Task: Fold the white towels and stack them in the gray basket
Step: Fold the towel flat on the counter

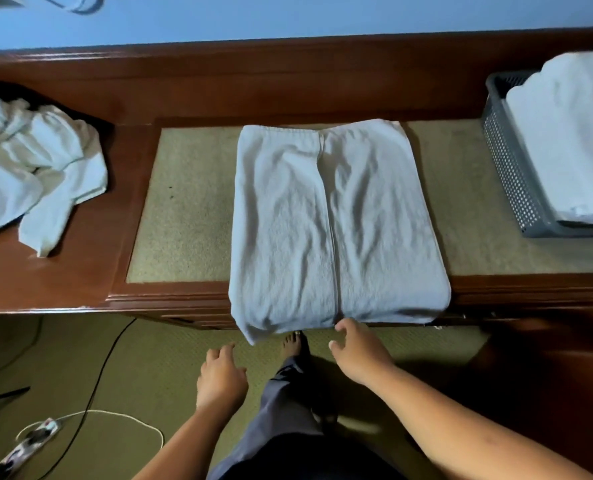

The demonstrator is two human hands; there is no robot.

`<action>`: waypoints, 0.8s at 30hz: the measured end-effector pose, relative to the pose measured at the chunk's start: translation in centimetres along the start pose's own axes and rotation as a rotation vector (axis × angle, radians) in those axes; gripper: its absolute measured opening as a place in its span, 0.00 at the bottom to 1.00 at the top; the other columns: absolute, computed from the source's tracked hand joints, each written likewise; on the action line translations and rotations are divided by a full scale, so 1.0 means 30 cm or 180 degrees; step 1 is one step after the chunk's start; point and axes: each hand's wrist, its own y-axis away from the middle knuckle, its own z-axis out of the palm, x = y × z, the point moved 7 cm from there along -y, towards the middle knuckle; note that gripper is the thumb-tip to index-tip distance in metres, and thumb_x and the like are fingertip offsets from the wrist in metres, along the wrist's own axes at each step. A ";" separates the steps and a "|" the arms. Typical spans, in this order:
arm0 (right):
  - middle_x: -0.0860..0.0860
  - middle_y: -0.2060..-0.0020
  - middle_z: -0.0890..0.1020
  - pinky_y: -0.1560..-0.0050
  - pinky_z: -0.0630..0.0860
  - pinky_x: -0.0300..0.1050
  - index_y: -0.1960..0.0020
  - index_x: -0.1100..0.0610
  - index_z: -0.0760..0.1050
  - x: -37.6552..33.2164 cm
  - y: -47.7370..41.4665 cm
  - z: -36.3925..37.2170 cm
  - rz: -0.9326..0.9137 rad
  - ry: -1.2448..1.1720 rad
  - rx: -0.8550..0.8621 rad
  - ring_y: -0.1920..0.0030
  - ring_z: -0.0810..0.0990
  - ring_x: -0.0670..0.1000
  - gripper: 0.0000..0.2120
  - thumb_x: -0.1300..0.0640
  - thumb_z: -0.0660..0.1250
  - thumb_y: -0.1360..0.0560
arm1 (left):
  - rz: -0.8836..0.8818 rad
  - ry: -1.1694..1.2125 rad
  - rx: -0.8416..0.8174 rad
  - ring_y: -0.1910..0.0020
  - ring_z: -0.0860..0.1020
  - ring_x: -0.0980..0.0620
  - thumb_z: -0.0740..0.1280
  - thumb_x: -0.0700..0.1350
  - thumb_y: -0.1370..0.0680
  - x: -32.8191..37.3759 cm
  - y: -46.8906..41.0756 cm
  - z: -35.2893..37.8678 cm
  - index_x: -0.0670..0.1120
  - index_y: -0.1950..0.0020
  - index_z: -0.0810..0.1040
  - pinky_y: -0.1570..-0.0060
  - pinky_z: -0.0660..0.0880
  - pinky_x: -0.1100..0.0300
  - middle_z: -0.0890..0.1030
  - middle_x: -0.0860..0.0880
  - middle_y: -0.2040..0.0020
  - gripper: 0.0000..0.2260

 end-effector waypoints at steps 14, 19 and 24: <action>0.52 0.19 0.42 0.22 0.52 0.57 0.19 0.46 0.49 -0.286 -0.343 -0.137 -0.0863 0.1479 -0.0105 0.20 0.42 0.60 0.36 0.44 0.60 0.23 | 0.2048 -0.1602 0.0168 0.26 0.67 0.44 0.57 0.59 0.24 0.379 -0.349 -0.202 0.49 0.24 0.69 0.37 0.73 0.43 0.64 0.47 0.21 0.30; 0.50 0.21 0.33 0.24 0.46 0.62 0.20 0.41 0.41 -0.299 -0.471 -0.169 -0.0615 0.1361 -0.0077 0.21 0.35 0.59 0.39 0.40 0.60 0.22 | 0.2140 -0.1418 -0.0021 0.20 0.36 0.50 0.46 0.64 0.19 0.442 -0.501 -0.230 0.52 0.17 0.42 0.23 0.48 0.44 0.31 0.54 0.19 0.33; 0.56 0.19 0.45 0.25 0.55 0.59 0.19 0.46 0.44 -0.382 -0.661 -0.324 -0.0412 0.1032 0.0480 0.21 0.51 0.62 0.41 0.41 0.62 0.24 | 0.1575 -0.0777 0.0061 0.19 0.47 0.40 0.57 0.64 0.19 0.555 -0.715 -0.374 0.53 0.17 0.40 0.23 0.55 0.45 0.35 0.48 0.18 0.38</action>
